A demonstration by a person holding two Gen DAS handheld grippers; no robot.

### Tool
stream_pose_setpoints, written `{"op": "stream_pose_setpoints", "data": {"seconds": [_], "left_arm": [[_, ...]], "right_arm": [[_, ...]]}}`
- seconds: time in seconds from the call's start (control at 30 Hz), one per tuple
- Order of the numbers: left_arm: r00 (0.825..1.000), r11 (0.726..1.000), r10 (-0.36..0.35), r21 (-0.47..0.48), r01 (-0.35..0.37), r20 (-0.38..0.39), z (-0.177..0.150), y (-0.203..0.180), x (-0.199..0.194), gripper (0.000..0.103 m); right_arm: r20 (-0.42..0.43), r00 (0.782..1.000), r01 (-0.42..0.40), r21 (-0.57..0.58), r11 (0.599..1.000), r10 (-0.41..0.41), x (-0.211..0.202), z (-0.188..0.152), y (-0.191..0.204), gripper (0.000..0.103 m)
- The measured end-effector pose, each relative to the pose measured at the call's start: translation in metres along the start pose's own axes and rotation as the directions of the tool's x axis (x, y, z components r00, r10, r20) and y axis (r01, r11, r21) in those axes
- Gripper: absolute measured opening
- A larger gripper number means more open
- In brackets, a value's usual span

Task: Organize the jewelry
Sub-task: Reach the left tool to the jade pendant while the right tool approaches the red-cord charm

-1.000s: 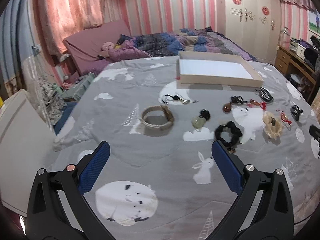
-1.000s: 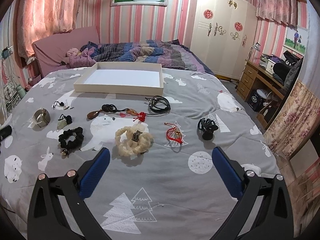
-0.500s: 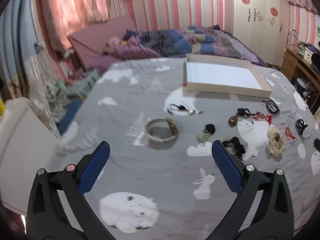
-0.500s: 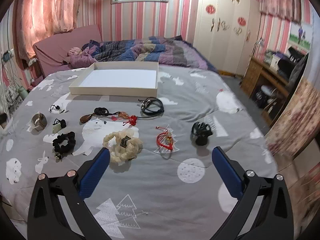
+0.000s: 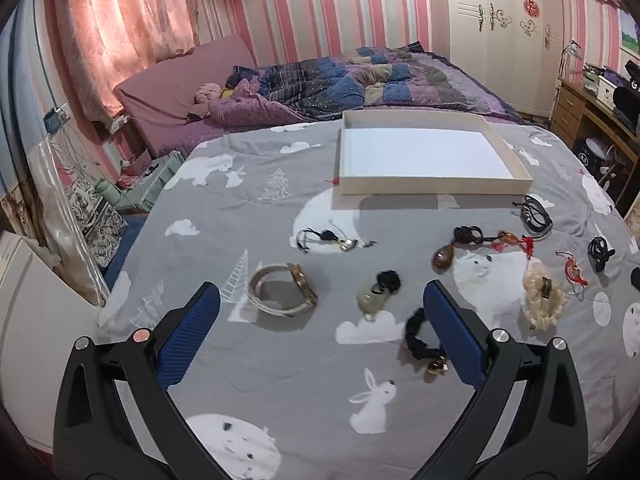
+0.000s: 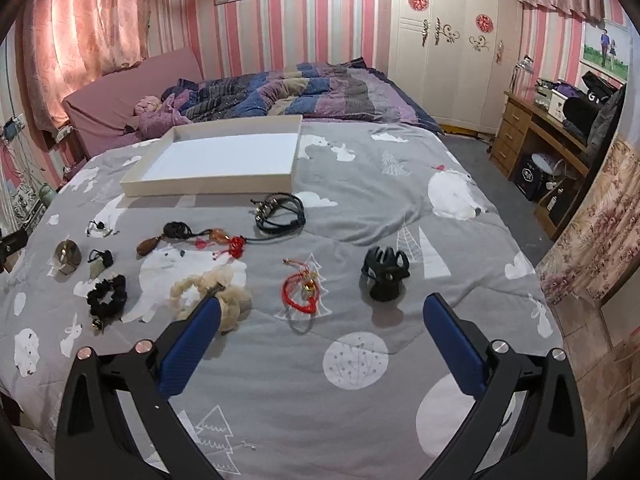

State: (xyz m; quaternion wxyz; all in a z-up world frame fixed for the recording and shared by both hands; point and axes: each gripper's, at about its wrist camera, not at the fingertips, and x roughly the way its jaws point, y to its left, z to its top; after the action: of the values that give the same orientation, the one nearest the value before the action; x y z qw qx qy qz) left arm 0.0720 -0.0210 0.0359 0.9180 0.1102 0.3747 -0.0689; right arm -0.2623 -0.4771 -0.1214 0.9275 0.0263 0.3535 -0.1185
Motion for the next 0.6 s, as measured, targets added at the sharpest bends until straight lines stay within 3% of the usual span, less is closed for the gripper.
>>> {"op": "stream_pose_setpoints", "data": {"seconds": [0.2,0.4,0.6], "left_arm": [[0.999,0.999,-0.03,0.041,0.029,0.026,0.016,0.016,0.005,0.1],[0.995,0.995,-0.094,0.032,0.093,0.03,0.044,0.043,0.011,0.1],[0.992,0.994,-0.113,0.016,0.112,0.052,0.058,0.055,0.003,0.1]], "right_arm": [[0.002,0.999,-0.038,0.021,0.999,0.038,0.0,0.016,0.012,0.101],[0.065,0.998,0.014,0.052,0.999,-0.017,-0.015,0.047,0.027,0.101],[0.094,0.995,0.024,0.056,0.998,-0.03,-0.023,0.06,0.028,0.101]]}}
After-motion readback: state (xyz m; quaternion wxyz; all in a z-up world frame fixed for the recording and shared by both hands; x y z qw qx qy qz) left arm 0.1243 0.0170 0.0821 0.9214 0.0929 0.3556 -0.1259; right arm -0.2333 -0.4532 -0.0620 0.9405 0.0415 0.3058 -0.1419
